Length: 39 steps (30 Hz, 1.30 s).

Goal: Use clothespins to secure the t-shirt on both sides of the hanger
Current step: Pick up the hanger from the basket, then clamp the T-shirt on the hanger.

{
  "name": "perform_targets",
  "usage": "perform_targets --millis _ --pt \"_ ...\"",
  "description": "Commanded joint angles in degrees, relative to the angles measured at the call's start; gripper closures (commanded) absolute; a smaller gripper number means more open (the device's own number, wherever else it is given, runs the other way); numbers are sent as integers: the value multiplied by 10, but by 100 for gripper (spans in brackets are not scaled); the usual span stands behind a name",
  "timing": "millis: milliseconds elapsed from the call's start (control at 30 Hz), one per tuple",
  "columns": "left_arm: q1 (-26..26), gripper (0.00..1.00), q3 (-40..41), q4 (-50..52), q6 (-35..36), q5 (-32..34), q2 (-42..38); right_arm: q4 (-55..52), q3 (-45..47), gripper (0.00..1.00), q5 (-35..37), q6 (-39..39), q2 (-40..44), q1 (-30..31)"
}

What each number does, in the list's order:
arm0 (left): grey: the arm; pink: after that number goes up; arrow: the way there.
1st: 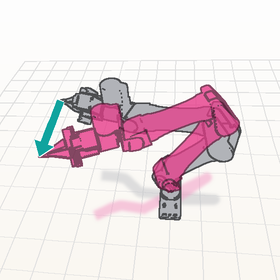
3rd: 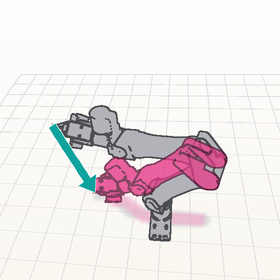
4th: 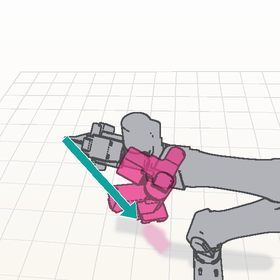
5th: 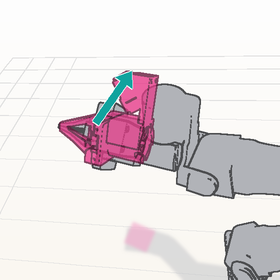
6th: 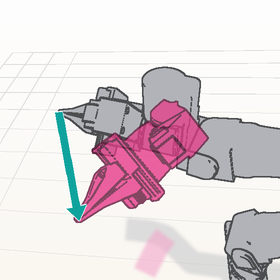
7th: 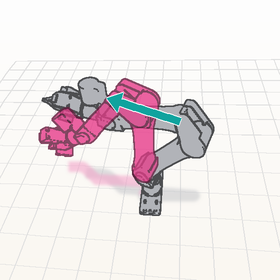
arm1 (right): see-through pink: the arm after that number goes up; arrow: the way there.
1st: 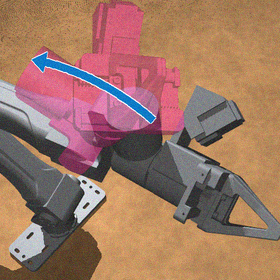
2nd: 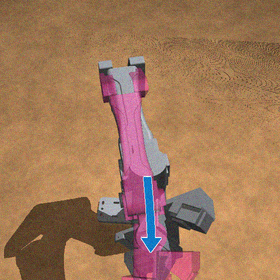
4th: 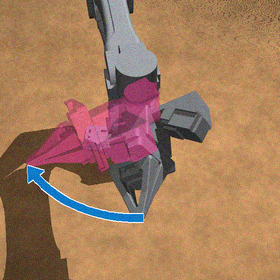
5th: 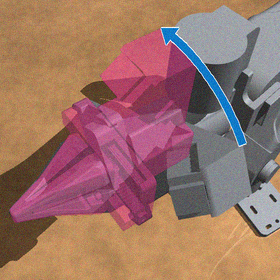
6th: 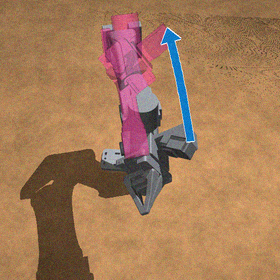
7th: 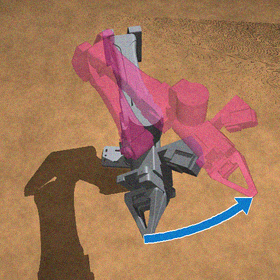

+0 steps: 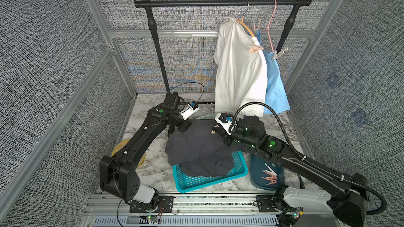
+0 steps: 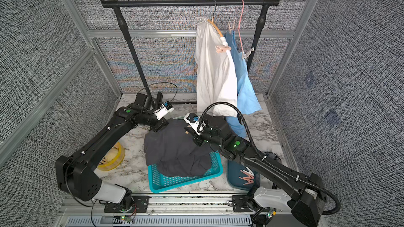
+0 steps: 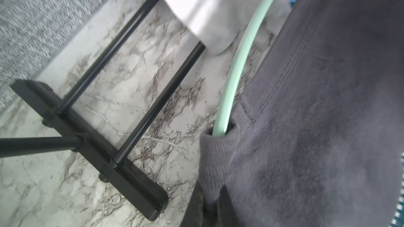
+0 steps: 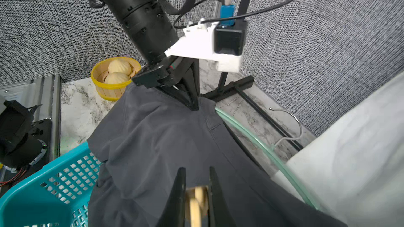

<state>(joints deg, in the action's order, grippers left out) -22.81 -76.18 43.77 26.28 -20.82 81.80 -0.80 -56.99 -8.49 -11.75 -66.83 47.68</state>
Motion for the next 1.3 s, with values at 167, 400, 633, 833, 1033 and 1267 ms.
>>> perform_targets --millis 167,400,633,833,1033,1267 --pt "-18 100 4 26 -2 5 -80 24 -85 100 -66 -111 -13 17" --pt "-41 100 77 0 44 37 -182 -76 -204 100 -22 -76 -4 17" --pt "-49 100 152 -57 106 -9 -279 -188 -285 100 -5 1 -18 -5" --pt "-51 100 176 -73 150 -60 -307 -352 -413 100 -124 66 -119 -21" --pt "-54 100 175 -83 168 -57 -311 -442 -510 100 -218 120 -227 -21" --pt "-55 100 175 -87 196 -54 -305 -618 -727 100 -230 150 -377 -8"
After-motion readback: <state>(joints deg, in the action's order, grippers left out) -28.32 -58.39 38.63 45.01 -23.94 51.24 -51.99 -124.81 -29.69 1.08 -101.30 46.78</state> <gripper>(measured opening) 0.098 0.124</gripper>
